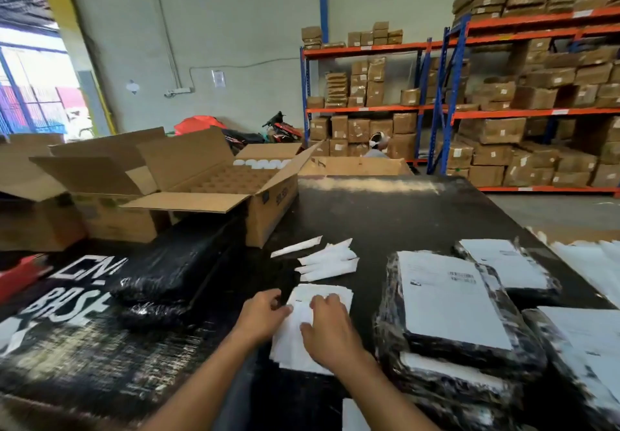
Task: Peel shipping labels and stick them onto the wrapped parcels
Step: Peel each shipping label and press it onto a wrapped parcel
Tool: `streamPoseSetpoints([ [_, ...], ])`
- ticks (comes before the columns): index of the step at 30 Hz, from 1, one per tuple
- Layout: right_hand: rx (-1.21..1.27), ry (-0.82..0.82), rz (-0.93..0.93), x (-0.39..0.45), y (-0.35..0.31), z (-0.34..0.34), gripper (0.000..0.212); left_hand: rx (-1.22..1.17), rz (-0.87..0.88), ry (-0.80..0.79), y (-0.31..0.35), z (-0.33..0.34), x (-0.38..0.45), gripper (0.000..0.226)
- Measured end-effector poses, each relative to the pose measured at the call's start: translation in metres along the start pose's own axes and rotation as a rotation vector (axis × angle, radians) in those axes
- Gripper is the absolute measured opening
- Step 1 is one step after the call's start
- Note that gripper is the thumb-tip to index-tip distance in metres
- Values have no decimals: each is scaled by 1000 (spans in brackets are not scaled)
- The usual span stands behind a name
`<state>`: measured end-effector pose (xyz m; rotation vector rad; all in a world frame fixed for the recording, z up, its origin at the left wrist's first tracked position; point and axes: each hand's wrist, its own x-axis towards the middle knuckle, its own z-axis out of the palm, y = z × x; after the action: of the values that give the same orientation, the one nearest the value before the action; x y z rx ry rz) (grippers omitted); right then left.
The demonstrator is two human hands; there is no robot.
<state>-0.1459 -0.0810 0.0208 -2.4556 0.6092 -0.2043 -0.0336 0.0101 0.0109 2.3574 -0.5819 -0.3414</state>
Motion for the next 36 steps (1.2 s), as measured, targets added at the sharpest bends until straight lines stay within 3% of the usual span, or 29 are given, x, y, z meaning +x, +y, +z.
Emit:
streamPoseSetpoints([
  [5, -25, 207, 196, 20, 16, 11, 45, -39, 162, -33, -15, 5, 12, 48],
  [11, 82, 217, 400, 34, 27, 28, 52, 34, 270, -164, -29, 10, 26, 33],
  [14, 147, 228, 446, 40, 30, 30, 34, 54, 284, -192, -38, 13, 34, 36],
  [16, 178, 245, 467, 42, 32, 30, 43, 63, 293, -206, -41, 14, 37, 35],
  [21, 222, 295, 468, 41, 33, 27, 54, 59, 296, -225, -45, 16, 40, 49],
  [26, 232, 382, 465, 40, 32, 27, 49, 49, 318, -233, -43, 15, 38, 39],
  [31, 201, 560, 289, 37, 24, 23, 30, 42, 359, -219, -34, 2, 39, 33],
  [36, 342, 636, 124, 33, 1, 5, 20, -154, 367, -167, 1, -26, 44, 42],
])
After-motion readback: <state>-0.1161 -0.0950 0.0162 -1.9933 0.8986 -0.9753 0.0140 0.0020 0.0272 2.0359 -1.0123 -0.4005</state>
